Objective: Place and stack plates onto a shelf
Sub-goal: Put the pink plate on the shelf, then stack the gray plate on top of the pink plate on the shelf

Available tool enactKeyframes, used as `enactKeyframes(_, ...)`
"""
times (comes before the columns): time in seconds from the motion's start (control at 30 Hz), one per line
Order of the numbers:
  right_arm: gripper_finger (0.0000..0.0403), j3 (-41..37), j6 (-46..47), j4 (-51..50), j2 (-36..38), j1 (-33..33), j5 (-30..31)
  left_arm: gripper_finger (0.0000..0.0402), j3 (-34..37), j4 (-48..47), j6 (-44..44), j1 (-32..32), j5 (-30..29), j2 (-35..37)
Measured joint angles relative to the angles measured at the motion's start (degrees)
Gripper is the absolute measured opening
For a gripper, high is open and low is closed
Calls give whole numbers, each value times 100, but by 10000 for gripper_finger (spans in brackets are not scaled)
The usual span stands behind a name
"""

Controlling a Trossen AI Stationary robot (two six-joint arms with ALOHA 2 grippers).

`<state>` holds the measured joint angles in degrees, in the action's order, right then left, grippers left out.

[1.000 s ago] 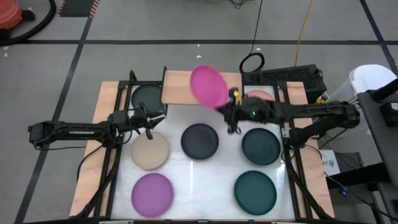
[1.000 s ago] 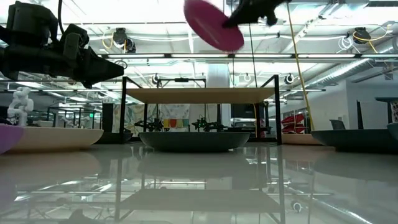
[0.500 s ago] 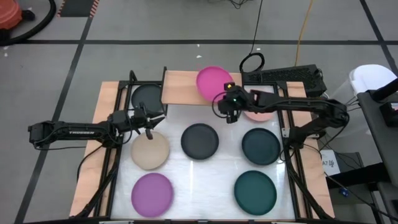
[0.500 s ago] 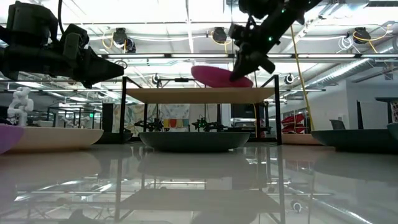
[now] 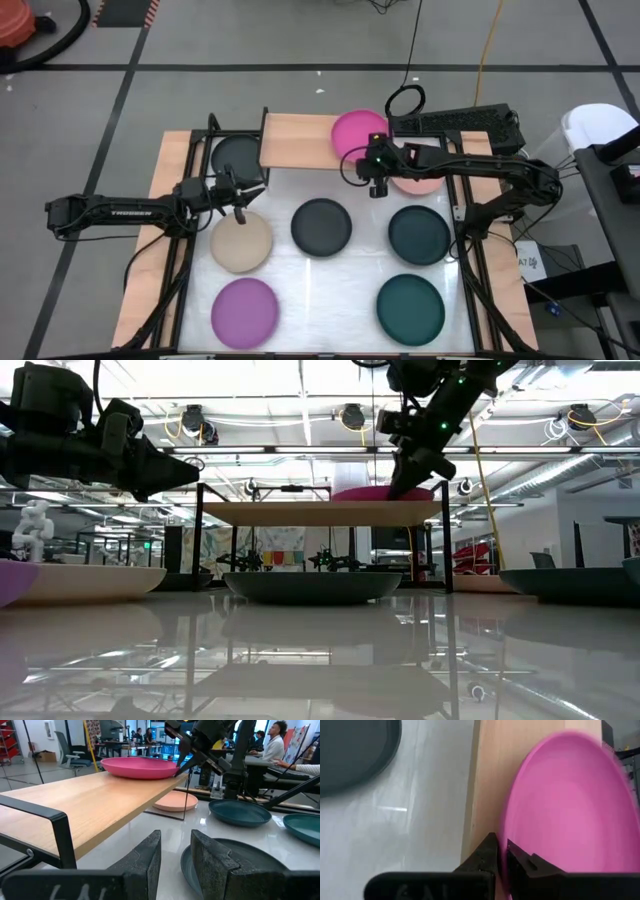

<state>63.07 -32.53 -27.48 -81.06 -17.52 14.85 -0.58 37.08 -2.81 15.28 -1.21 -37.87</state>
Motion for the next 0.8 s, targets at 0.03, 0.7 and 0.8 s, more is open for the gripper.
enactKeyframes(0.03,18,-2,0,17,0,-2,-9,110,0,0,0,1,-1,2)
enactKeyframes(0.7,74,-13,-194,927,793,585,-452,110,0,-2,0,1,0,0)
enactKeyframes(0.8,73,-13,313,713,1374,795,-488,110,0,0,0,1,0,1)
